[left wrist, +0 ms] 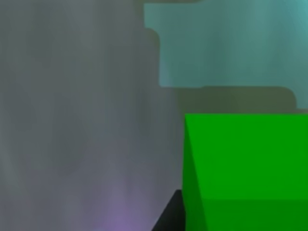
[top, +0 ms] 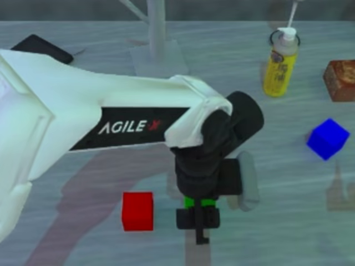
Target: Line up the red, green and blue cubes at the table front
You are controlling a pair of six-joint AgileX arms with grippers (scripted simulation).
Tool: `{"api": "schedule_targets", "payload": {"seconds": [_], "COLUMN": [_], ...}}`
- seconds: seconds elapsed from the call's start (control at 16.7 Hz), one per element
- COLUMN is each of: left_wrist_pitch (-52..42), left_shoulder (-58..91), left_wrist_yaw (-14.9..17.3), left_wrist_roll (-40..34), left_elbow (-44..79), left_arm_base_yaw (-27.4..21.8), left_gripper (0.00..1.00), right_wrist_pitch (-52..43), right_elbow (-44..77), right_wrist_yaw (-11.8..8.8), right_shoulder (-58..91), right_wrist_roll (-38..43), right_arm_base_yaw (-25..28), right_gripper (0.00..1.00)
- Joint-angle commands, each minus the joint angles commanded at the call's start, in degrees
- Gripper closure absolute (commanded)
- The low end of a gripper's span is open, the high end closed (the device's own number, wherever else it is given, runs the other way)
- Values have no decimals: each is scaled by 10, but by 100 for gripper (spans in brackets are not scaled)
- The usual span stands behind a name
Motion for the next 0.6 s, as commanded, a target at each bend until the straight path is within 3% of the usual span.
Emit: {"api": "schedule_targets", "payload": {"seconds": [0.42, 0.6], "left_wrist_pitch": [0, 0], "left_shoulder": [0, 0], "left_wrist_yaw": [0, 0], "left_wrist_roll": [0, 0], "left_elbow": [0, 0], "left_arm_base_yaw": [0, 0], "left_gripper": [2, 0], "right_wrist_pitch": [0, 0], "right_elbow": [0, 0], "right_wrist_yaw": [0, 0], "right_shoulder": [0, 0], "right_wrist_roll": [0, 0], "right_arm_base_yaw": [0, 0], "right_gripper": [0, 0]}}
